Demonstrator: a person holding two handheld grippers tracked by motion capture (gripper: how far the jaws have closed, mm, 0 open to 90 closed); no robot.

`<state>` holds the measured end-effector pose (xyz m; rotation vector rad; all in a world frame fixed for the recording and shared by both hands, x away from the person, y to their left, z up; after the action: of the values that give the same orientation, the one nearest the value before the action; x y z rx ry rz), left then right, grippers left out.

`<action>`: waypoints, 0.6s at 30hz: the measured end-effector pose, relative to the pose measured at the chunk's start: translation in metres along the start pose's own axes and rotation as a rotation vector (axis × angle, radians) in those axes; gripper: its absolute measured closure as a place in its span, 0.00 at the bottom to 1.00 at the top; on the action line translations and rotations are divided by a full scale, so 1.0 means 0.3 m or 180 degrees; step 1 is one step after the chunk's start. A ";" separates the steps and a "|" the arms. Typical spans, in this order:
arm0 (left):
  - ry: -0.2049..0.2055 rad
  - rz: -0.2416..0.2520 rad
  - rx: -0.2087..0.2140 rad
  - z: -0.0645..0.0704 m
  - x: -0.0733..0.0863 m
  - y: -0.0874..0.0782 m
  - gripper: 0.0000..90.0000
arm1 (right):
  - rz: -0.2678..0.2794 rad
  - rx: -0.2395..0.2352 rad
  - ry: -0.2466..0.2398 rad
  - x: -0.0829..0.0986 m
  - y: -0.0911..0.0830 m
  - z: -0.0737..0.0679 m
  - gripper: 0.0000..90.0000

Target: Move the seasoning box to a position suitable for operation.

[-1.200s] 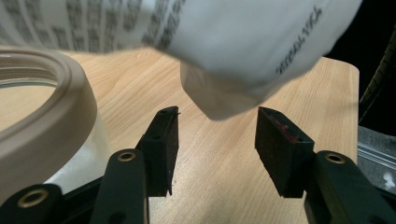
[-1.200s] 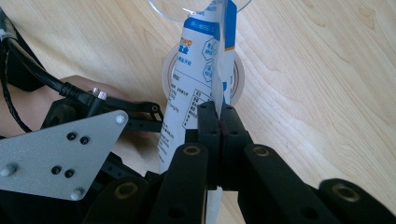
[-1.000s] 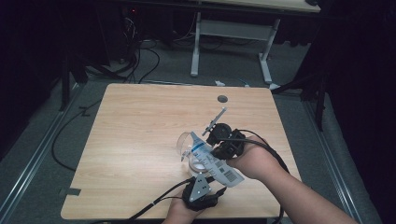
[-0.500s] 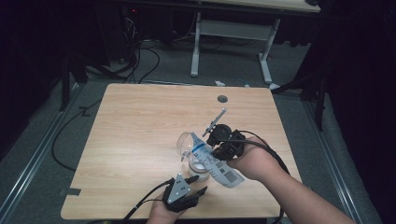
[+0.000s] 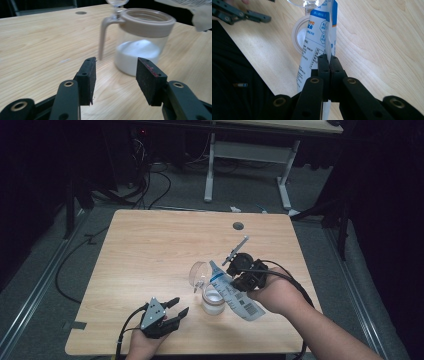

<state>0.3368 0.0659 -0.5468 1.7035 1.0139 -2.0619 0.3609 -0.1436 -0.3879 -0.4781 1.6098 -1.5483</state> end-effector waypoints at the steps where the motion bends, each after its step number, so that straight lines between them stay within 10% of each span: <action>1: -0.0027 0.0014 -0.0013 -0.008 0.001 -0.004 0.56 | 0.0014 -0.0007 0.0014 0.002 0.000 0.004 1.00; 18: -0.0141 0.0064 -0.0043 -0.044 0.002 -0.018 0.56 | -0.0118 0.0153 0.0265 0.096 0.080 0.150 1.00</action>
<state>0.3432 0.0787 -0.5463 1.6472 0.9909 -2.0662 0.3854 -0.1897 -0.4146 -0.4244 1.6305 -1.6500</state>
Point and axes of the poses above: each handheld gripper's, and its own axes: y roughly forward along the jaws, x roughly out of its underside, z roughly to its right, the point moved 7 cm from there along y, roughly forward along the jaws
